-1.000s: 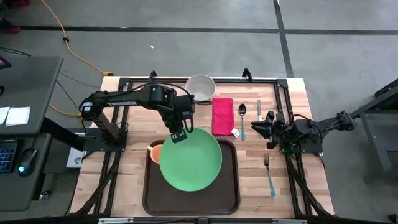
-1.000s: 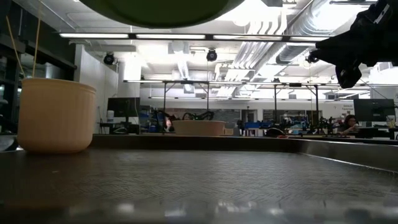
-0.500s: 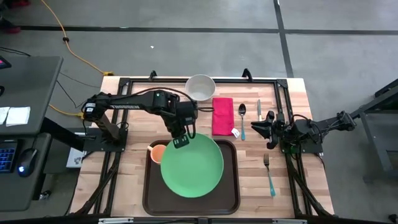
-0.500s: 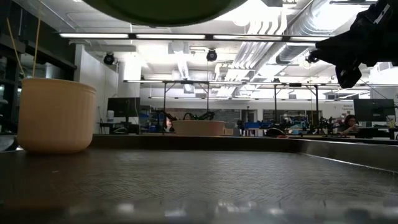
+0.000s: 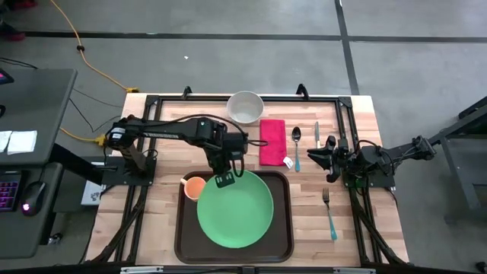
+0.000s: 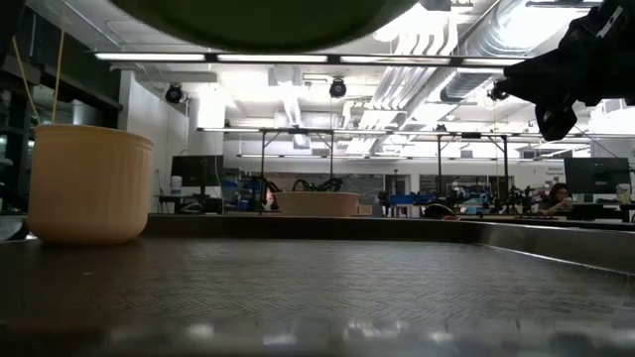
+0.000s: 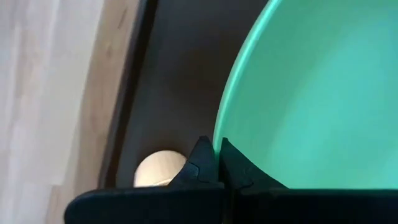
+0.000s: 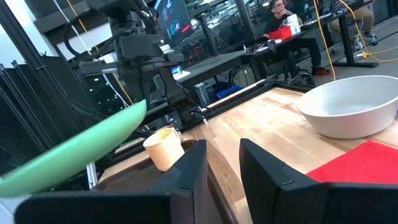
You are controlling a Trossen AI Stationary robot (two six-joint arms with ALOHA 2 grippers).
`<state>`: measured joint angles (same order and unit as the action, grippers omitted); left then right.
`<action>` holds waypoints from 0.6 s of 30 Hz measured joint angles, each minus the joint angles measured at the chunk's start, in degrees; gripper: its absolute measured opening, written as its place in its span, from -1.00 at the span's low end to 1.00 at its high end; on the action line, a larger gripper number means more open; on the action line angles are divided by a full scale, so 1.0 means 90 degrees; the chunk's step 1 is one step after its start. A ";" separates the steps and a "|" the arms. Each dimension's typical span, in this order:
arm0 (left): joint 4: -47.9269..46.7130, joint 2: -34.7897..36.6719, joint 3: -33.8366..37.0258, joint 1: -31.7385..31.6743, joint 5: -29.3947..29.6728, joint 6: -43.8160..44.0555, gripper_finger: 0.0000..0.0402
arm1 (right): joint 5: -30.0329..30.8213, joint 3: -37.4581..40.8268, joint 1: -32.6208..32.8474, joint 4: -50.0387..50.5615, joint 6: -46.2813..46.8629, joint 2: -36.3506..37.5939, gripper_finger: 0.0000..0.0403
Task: Set up tray
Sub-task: Put the green plate on the brown serving tray
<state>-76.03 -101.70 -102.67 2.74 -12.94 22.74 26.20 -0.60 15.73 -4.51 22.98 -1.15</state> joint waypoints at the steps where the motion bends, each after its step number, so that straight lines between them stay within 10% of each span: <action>1: 0.0046 -0.0019 -0.0003 0.0006 -0.0041 0.0008 -0.94 | -0.0003 0.0000 0.0000 0.0000 -0.0002 -0.0002 -0.63; 18: 0.0101 -0.0528 0.0000 0.0293 -0.0076 -0.0230 -0.94 | -0.0022 0.0002 0.0000 -0.0017 0.0061 0.0007 -0.63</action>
<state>-75.12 -106.46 -102.67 5.38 -13.63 20.67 26.00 -0.58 15.73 -4.67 23.53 -1.08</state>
